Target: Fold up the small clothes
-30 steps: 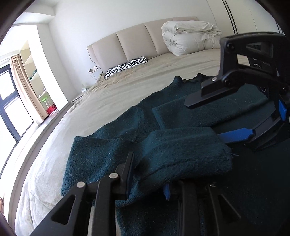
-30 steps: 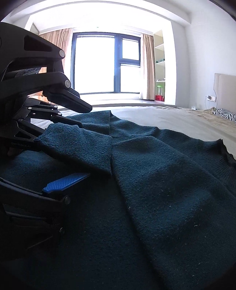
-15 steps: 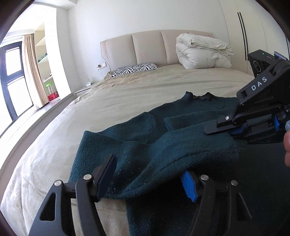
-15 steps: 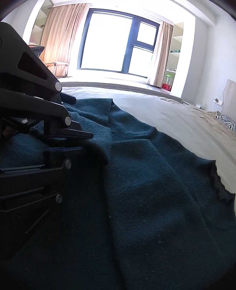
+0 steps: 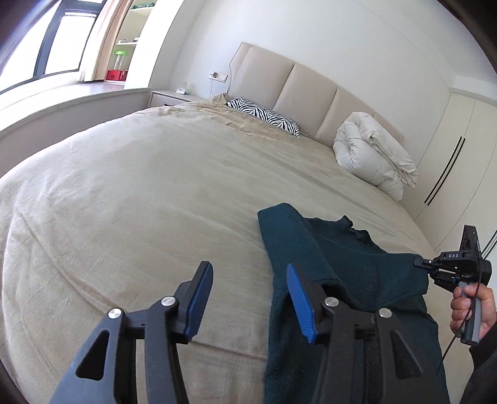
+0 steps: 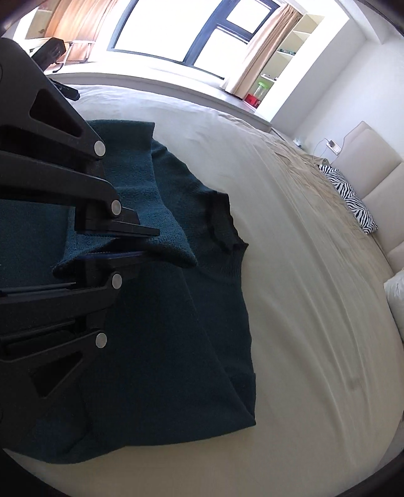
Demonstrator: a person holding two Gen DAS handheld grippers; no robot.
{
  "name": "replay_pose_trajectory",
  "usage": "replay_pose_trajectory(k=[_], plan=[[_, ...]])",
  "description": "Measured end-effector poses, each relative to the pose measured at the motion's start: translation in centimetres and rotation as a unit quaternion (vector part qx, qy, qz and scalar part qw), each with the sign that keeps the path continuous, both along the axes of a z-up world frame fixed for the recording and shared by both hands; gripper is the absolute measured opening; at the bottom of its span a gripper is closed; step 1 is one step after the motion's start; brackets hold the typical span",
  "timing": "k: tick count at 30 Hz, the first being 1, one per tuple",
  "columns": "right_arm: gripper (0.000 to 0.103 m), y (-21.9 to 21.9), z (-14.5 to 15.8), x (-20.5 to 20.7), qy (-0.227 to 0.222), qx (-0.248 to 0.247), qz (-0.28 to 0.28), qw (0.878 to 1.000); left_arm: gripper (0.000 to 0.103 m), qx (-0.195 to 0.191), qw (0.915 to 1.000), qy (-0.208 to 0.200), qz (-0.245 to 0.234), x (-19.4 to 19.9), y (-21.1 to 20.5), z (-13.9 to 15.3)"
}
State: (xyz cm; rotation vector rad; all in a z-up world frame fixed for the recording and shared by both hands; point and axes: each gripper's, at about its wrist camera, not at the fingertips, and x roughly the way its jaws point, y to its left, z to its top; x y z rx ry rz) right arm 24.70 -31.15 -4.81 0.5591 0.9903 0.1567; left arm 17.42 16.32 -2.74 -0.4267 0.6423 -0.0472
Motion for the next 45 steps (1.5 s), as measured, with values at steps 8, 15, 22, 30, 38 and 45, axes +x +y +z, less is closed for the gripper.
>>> replay_pose_trajectory(k=[8,15,22,30,38,45], plan=[[0.006,-5.0,-3.4,0.2,0.024,-0.009,-0.037,0.999,0.05,-0.061,0.9967,-0.005,-0.054,5.0,-0.3,1.1],[0.006,-5.8,-5.7,0.8,0.033,-0.015,-0.053,0.998,0.045,-0.145,0.9871,0.026,-0.064,8.4,-0.3,-1.2],[0.007,-5.0,-7.5,1.6,0.044,-0.024,-0.045,0.998,0.045,-0.177,0.9803,0.042,-0.077,9.7,-0.9,-2.9],[0.007,-6.1,-8.5,1.0,0.035,0.012,-0.045,0.998,0.045,-0.31,0.9399,0.1,-0.103,15.8,-0.5,-8.2],[0.007,-6.8,-9.3,0.9,0.027,0.031,-0.04,0.998,0.018,-0.317,0.9289,0.143,-0.127,19.5,-1.0,-10.8],[0.007,-7.3,-9.4,0.3,0.023,0.042,-0.045,0.998,0.022,-0.3,0.9296,0.143,-0.159,14.1,-1.3,-10.0]])
